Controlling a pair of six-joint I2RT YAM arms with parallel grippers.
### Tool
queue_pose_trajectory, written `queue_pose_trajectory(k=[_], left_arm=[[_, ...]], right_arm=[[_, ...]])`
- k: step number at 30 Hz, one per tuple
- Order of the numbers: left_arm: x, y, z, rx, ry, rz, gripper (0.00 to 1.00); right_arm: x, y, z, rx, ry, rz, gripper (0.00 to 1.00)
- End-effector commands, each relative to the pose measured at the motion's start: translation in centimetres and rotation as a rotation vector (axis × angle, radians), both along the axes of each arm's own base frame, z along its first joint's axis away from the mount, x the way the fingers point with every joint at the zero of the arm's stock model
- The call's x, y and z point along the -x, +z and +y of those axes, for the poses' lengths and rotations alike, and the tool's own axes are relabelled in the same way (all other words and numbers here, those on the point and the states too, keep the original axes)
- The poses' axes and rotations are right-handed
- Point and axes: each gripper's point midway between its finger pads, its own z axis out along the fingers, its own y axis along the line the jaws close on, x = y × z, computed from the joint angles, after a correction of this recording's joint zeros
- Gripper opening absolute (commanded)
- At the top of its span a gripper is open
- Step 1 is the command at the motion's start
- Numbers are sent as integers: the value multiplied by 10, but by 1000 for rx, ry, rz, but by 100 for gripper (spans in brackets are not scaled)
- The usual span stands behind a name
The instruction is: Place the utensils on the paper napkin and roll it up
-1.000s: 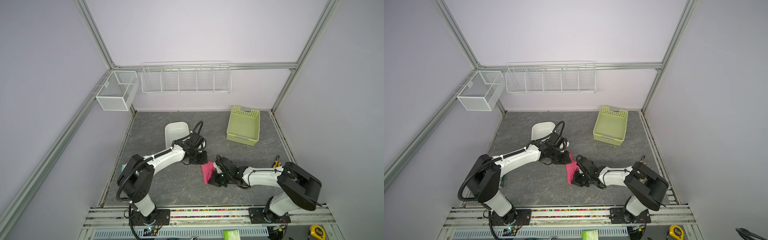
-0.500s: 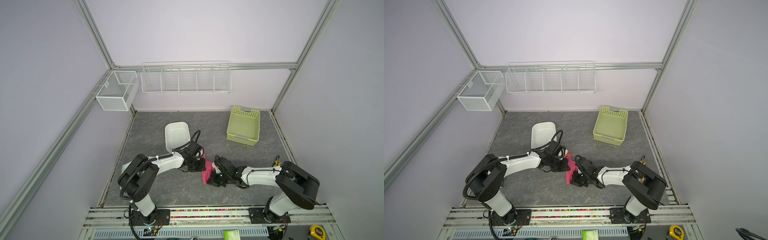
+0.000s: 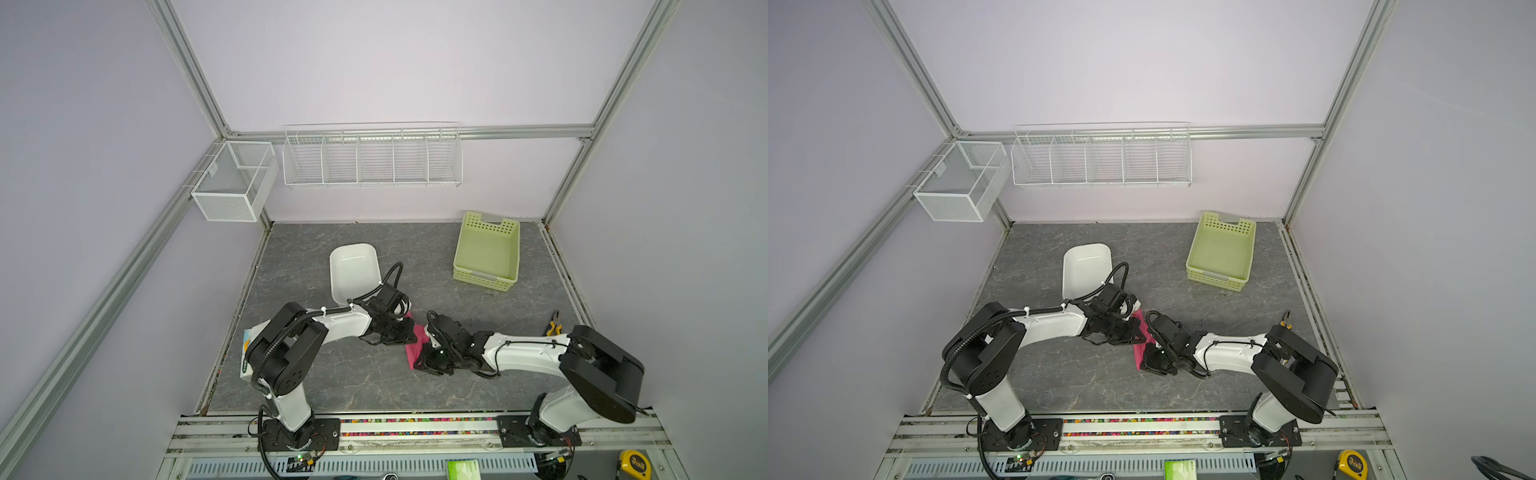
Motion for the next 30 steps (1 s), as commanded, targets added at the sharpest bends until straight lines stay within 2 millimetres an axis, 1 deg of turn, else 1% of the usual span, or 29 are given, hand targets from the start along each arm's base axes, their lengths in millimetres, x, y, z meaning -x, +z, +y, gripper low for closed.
queue_pose_trajectory(k=[1, 4, 6, 9, 12, 17, 19, 21, 22, 30], left_arm=[[9, -27, 16, -89, -8, 29, 0], [10, -26, 15, -84, -10, 32, 0], [10, -25, 14, -78, -11, 30, 0], [10, -25, 13, -72, -14, 32, 0], [11, -25, 12, -65, -17, 35, 0], [11, -26, 12, -65, -18, 40, 0], [11, -25, 12, -65, -19, 39, 0], [12, -25, 12, -64, -18, 39, 0], [11, -24, 12, -61, -17, 37, 0], [12, -21, 12, -58, -17, 35, 0]], right_arm=[[-1, 4, -30, 110, -31, -1, 28], [-9, 16, -39, 101, -46, -22, 29], [-15, 24, -42, 83, -49, -37, 28], [-23, 37, -40, 56, -29, -64, 26], [-31, 46, -31, 45, 20, -84, 24], [-43, 42, -22, 93, 51, -67, 22], [-48, 42, -13, 61, 58, -73, 19], [-50, 36, -11, 64, 57, -67, 15], [-58, 42, -5, 55, 53, -83, 14], [-70, 22, 0, 47, 37, -57, 12]])
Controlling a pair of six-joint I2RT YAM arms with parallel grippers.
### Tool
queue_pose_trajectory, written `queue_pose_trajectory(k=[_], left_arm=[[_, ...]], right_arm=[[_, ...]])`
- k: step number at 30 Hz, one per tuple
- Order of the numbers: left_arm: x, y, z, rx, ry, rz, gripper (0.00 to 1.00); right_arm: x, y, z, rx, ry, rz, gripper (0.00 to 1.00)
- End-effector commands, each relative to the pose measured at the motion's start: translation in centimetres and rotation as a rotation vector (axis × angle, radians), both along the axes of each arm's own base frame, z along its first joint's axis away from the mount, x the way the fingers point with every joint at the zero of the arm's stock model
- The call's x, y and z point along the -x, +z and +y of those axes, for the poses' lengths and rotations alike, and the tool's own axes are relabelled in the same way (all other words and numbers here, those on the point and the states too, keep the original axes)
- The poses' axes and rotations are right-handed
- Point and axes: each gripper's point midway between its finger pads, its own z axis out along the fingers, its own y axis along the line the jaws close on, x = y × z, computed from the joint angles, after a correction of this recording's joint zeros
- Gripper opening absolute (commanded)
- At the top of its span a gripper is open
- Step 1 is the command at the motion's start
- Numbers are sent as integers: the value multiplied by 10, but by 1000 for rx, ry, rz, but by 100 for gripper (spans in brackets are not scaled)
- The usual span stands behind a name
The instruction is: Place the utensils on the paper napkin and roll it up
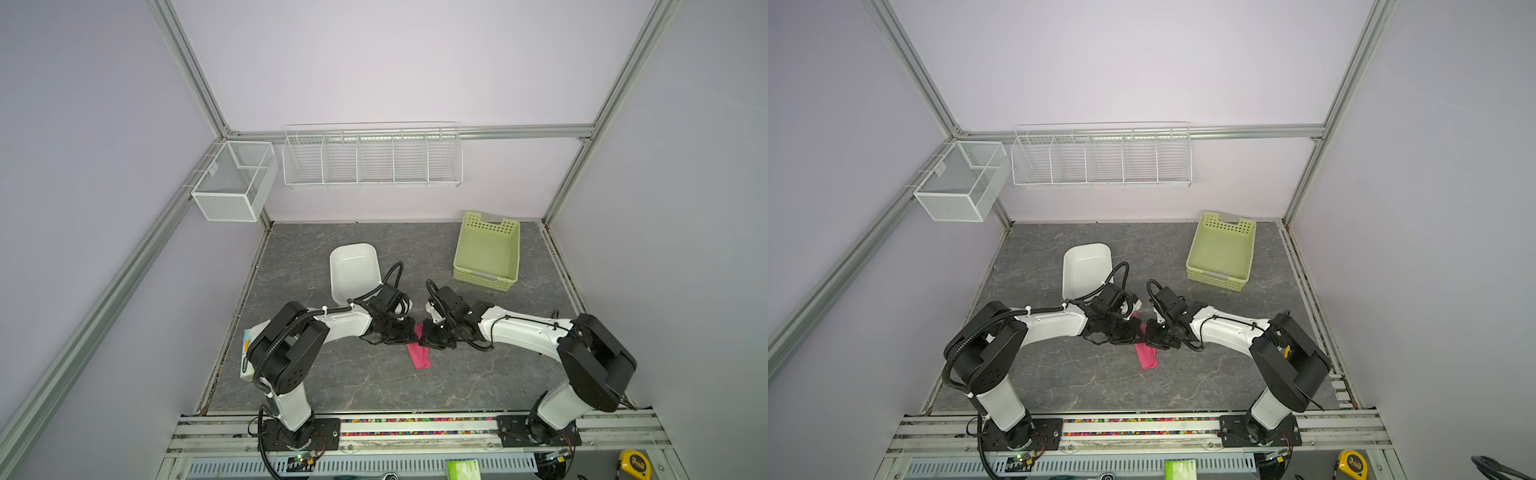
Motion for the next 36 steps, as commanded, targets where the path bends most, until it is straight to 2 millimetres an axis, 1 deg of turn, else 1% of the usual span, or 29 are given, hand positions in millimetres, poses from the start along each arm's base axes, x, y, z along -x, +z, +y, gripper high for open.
queue_pose_trajectory(k=[1, 3, 9, 11, 13, 14, 16, 21, 27, 31, 36], left_arm=[[12, -22, 15, -77, -2, 40, 0], [12, -21, 16, -76, -2, 38, 0], [12, -19, 15, -70, -4, 31, 1], [11, -18, 15, -68, -6, 29, 1], [11, -16, 15, -67, -8, 23, 1], [11, -16, 15, -68, -11, 22, 1], [11, -15, 15, -70, -12, 20, 1], [10, -8, 14, -62, -21, 5, 3], [8, 7, 18, -72, -27, -36, 5], [6, 19, 21, -76, -22, -62, 7], [4, 41, 29, -101, -6, -108, 10]], right_arm=[[-9, -3, 5, -19, 2, -6, 12], [-10, -10, -1, 17, 0, -3, 11], [-2, -31, -13, 81, 8, 34, 11], [1, -37, -17, 99, 9, 44, 11], [1, -38, -17, 101, 10, 45, 10], [9, -46, -25, 123, 12, 67, 10], [15, -50, -27, 128, 17, 81, 10], [33, -55, -20, 128, 35, 110, 9], [52, -53, -7, 86, 20, 122, 8], [55, -56, -2, 83, 17, 127, 8], [52, -59, 0, 85, 12, 130, 7]])
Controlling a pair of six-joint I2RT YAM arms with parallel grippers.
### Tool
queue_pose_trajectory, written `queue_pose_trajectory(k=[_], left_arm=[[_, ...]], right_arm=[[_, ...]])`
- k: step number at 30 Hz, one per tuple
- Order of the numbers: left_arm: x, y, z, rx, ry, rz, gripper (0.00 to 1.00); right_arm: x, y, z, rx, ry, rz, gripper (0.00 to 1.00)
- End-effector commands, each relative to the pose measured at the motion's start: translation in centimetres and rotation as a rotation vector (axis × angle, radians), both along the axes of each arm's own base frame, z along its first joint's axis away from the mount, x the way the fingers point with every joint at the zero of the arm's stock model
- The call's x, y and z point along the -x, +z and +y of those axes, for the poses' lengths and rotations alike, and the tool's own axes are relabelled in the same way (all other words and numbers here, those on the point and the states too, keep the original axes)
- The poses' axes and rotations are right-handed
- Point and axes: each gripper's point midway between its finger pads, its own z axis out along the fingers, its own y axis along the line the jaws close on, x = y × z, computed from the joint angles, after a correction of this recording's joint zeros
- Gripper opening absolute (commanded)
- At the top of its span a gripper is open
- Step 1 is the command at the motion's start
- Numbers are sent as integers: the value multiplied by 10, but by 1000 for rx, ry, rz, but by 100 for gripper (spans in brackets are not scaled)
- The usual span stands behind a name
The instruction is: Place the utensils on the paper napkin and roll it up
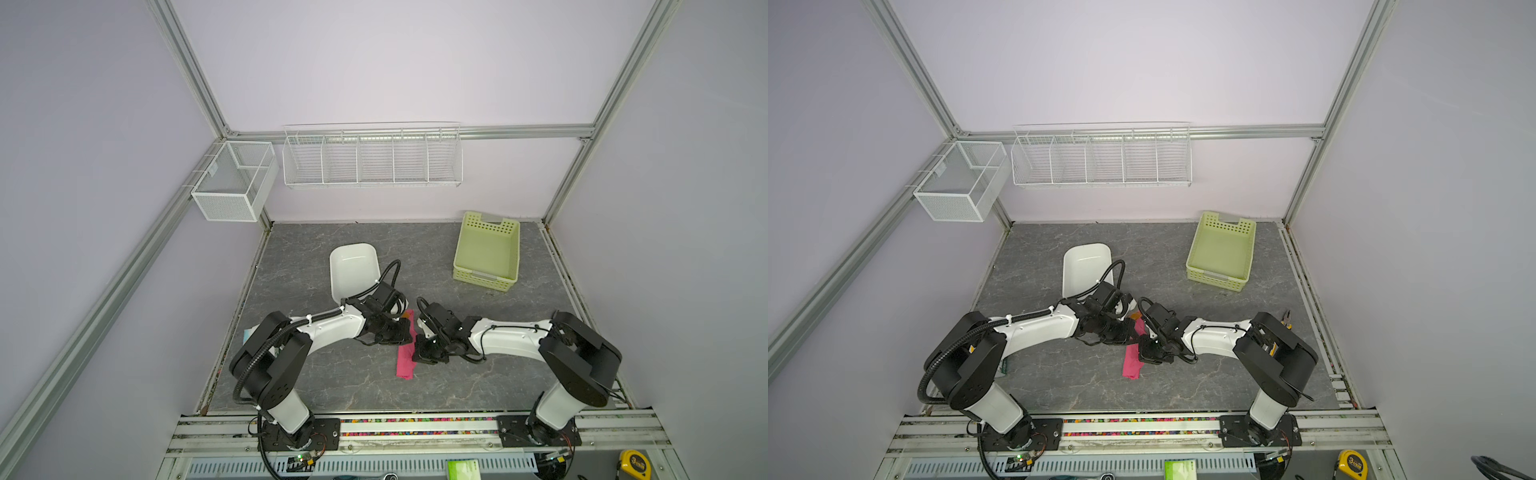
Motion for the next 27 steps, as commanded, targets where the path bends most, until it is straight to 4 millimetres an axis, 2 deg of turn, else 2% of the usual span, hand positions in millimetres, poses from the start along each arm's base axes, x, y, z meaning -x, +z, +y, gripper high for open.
queue_pose_trajectory(k=[1, 5, 11, 19, 24, 27], left_arm=[[-4, 19, 9, -41, 6, -55, 10], [5, 20, 14, -40, 21, -18, 8], [19, -3, 15, -43, 33, 52, 2], [19, -32, 33, -163, 53, 60, 0], [23, -46, 35, -175, 50, 84, 0], [23, -51, 36, -180, 54, 84, 0]], right_arm=[[15, -29, -20, 106, -32, 83, 7], [14, -30, -20, 109, -32, 83, 7], [15, -32, -21, 115, -26, 90, 7], [15, -33, -25, 124, -27, 89, 7], [14, -32, -25, 121, -29, 88, 7], [11, -25, -21, 99, -25, 65, 7]])
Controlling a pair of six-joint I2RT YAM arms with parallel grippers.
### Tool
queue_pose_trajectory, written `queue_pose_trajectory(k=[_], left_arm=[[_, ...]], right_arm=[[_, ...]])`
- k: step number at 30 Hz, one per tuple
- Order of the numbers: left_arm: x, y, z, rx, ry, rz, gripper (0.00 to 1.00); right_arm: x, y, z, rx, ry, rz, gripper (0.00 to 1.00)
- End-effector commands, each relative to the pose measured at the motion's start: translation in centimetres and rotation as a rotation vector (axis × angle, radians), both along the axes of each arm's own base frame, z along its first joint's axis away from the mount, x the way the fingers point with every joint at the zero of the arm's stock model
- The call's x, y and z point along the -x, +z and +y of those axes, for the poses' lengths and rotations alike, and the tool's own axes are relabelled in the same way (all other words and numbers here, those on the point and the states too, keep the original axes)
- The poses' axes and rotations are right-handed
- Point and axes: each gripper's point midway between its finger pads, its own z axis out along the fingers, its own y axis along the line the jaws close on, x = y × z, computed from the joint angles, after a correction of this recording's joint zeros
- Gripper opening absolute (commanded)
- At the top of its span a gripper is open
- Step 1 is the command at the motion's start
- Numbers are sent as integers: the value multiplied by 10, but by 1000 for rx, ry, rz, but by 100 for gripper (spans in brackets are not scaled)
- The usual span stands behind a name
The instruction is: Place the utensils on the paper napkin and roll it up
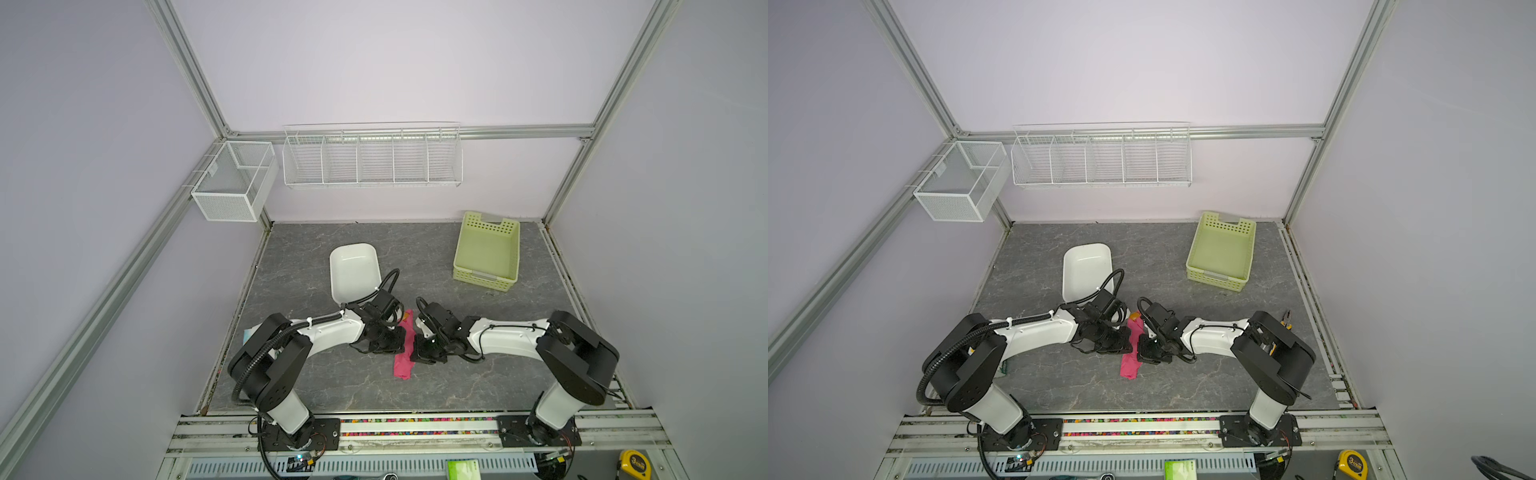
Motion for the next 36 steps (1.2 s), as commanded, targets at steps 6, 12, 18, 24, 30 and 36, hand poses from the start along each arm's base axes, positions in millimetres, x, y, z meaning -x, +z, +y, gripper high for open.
queue_pose_trajectory(k=[6, 12, 18, 24, 30, 36], left_arm=[[6, -24, 14, -70, 12, 24, 0], [5, -18, 12, -61, 12, 19, 0], [5, -16, 12, -58, 12, 14, 0], [5, -14, 12, -54, 16, 12, 0], [3, -10, 11, -45, 21, 2, 0], [1, -2, 9, -24, 32, -12, 0]], right_arm=[[-3, 8, -15, 72, -16, -18, 11], [-17, 37, -6, 35, -13, -64, 16], [-27, 49, 3, -6, -20, -71, 18], [-32, 35, 3, 12, -37, -44, 19], [-26, 13, 2, 25, -41, 12, 27], [-20, -3, 2, 30, -29, 55, 32]])
